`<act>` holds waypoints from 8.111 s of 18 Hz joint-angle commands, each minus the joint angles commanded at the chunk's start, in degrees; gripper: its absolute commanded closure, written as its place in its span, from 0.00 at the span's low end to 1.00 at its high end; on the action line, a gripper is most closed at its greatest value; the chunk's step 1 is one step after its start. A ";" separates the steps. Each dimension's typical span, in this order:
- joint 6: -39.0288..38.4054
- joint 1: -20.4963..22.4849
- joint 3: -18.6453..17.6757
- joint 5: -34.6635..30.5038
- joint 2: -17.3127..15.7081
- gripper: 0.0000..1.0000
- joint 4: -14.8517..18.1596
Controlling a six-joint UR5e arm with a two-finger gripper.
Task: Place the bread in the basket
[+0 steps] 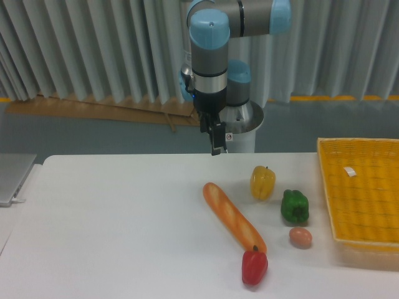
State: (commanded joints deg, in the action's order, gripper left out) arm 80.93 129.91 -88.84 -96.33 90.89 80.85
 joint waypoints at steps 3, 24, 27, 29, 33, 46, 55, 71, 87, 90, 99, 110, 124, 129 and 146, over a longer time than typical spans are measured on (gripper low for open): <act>-0.07 0.26 -1.59 1.49 -0.36 0.00 0.01; -2.35 1.58 -2.57 8.79 -1.59 0.00 0.53; -9.88 1.66 -2.65 9.05 -1.33 0.00 1.41; -16.12 1.49 -2.57 9.05 -1.15 0.00 1.59; -23.68 2.80 -2.83 9.93 -1.06 0.00 2.46; -34.18 8.96 -3.80 3.69 1.13 0.00 2.48; -53.76 3.16 -6.35 4.92 2.35 0.00 -5.62; -53.77 4.21 -9.68 4.92 10.36 0.00 -11.15; -53.60 5.71 -8.81 6.50 15.11 0.00 -13.00; -53.68 5.71 -7.84 6.15 15.98 0.00 -13.09; -53.07 6.76 -8.45 3.78 17.39 0.00 -18.79; -52.28 6.67 -7.66 3.78 20.03 0.00 -19.86; -52.45 5.71 -6.61 3.87 22.58 0.00 -20.30; -52.28 5.71 -6.52 3.87 22.93 0.00 -20.65; -49.73 5.71 -6.17 3.87 23.90 0.49 -21.18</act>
State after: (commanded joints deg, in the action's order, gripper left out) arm 31.20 135.62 -95.01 -92.46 114.79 59.68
